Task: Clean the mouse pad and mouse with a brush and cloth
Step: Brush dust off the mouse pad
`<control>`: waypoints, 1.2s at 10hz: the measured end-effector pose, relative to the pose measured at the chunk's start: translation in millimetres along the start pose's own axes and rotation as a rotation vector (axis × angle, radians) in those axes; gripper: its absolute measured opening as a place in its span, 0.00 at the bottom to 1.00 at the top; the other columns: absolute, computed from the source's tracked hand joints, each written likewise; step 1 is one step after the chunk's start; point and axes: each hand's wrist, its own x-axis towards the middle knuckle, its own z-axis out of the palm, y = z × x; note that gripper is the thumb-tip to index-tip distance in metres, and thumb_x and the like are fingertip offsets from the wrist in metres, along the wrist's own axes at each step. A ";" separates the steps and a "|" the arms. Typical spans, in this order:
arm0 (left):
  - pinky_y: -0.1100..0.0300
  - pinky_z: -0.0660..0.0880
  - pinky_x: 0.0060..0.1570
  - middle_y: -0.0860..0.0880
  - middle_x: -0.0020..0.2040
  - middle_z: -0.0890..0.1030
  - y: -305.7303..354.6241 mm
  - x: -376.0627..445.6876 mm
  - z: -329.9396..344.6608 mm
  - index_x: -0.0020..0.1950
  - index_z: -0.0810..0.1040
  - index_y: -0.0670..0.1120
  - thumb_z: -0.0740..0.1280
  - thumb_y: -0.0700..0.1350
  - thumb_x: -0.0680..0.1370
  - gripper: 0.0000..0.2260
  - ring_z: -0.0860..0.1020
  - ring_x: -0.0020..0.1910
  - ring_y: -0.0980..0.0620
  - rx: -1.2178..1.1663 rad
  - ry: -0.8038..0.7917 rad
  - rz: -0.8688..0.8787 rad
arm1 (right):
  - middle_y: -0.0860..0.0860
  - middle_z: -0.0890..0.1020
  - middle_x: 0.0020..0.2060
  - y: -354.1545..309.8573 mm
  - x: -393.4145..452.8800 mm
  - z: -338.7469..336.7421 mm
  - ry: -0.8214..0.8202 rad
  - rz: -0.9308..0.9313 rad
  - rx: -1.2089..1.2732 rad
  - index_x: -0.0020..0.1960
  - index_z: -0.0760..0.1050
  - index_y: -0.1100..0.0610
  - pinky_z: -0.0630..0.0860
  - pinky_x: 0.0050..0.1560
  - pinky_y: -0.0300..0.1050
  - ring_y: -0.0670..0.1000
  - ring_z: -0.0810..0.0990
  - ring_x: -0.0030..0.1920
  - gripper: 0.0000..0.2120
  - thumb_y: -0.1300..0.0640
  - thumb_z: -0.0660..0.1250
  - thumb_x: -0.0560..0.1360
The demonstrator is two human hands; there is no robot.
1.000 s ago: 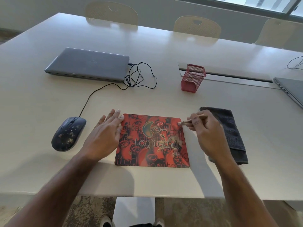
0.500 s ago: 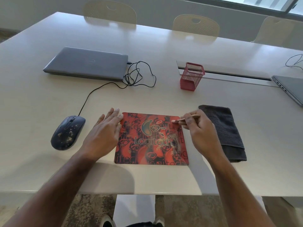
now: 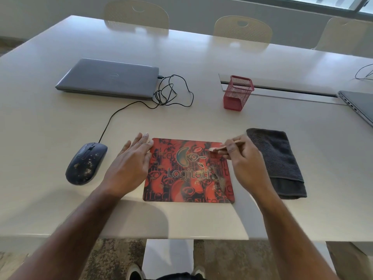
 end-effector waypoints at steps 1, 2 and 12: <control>0.59 0.46 0.79 0.51 0.82 0.58 -0.3 -0.1 0.2 0.80 0.64 0.46 0.55 0.46 0.85 0.21 0.49 0.81 0.60 0.002 0.005 -0.002 | 0.49 0.88 0.39 -2.8 -4.3 -2.4 -0.067 0.000 -0.063 0.49 0.76 0.52 0.83 0.53 0.60 0.49 0.88 0.43 0.10 0.48 0.62 0.85; 0.59 0.46 0.79 0.51 0.82 0.58 -0.9 0.0 1.1 0.80 0.64 0.46 0.55 0.46 0.85 0.21 0.49 0.81 0.60 0.005 0.006 -0.001 | 0.51 0.88 0.35 -6.3 -8.3 -14.3 -0.129 0.011 -0.136 0.46 0.76 0.56 0.84 0.49 0.57 0.46 0.87 0.35 0.12 0.52 0.62 0.85; 0.57 0.47 0.80 0.51 0.82 0.58 -1.6 -0.7 1.9 0.80 0.64 0.47 0.55 0.46 0.86 0.21 0.49 0.81 0.59 0.012 0.003 -0.001 | 0.50 0.86 0.33 -2.1 -2.5 -0.4 -0.030 -0.018 -0.025 0.45 0.76 0.57 0.82 0.38 0.48 0.49 0.85 0.32 0.11 0.54 0.63 0.84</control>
